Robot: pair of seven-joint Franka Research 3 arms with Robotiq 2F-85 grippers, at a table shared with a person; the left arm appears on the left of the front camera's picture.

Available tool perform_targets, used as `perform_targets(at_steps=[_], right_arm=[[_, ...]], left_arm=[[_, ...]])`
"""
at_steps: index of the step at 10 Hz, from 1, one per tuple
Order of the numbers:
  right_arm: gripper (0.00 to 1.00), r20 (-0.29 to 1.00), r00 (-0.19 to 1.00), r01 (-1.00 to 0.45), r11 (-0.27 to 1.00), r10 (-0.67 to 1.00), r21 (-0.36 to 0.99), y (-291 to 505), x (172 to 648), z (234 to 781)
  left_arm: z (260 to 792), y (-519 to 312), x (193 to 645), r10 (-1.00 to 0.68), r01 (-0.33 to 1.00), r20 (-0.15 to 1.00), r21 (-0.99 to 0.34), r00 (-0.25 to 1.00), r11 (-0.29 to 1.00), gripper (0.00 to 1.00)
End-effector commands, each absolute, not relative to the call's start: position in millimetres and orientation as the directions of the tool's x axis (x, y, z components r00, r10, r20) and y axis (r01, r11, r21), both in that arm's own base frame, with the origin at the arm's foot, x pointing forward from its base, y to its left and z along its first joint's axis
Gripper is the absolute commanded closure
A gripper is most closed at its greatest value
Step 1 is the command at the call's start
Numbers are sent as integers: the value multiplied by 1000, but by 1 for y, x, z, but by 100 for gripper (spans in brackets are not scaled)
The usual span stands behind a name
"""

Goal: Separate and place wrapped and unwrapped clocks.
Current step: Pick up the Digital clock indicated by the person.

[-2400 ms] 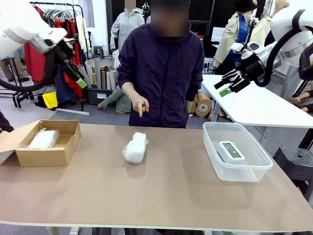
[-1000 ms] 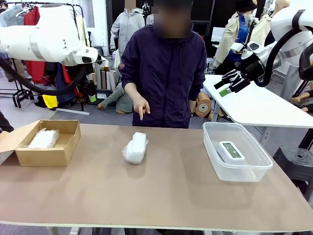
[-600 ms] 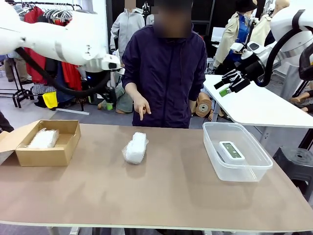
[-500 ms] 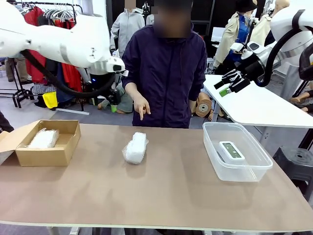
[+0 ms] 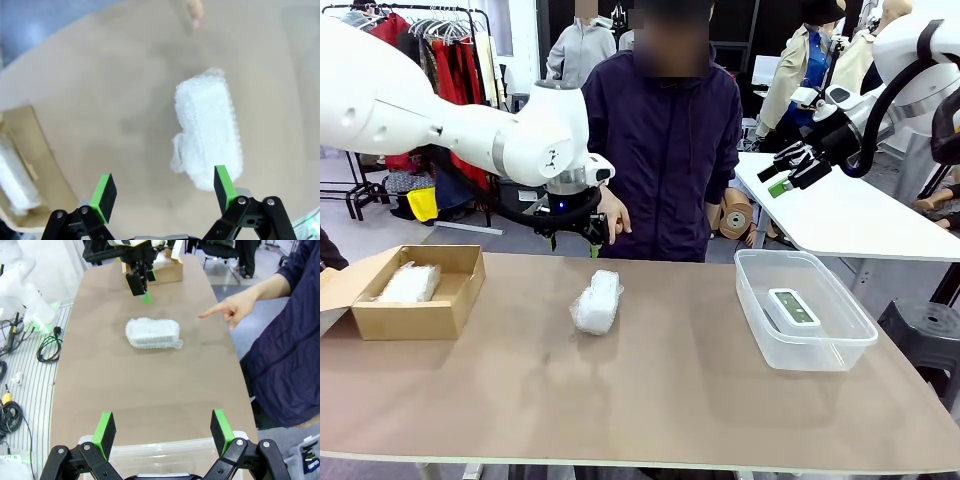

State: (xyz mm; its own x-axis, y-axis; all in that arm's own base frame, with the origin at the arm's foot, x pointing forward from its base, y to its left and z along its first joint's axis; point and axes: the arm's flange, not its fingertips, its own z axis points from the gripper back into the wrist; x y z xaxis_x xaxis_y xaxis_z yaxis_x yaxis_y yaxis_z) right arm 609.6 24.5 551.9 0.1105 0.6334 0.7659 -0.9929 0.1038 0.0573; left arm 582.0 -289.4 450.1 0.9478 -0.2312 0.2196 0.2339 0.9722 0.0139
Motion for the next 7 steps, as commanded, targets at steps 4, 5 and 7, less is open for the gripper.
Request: perform_targets(at_steps=[4,5,7], right_arm=[[0,765,105,-994,100,635,53,25,607,554],[0,765,105,-994,100,635,53,25,607,554],[0,765,105,-994,100,635,53,25,607,554]], left_arm=[[400,-307,562,-150,161,163,-58,975,985,0],[391,-307,561,-161,172,139,-70,977,983,0],[391,-305,565,-202,219,183,-78,962,973,0]])
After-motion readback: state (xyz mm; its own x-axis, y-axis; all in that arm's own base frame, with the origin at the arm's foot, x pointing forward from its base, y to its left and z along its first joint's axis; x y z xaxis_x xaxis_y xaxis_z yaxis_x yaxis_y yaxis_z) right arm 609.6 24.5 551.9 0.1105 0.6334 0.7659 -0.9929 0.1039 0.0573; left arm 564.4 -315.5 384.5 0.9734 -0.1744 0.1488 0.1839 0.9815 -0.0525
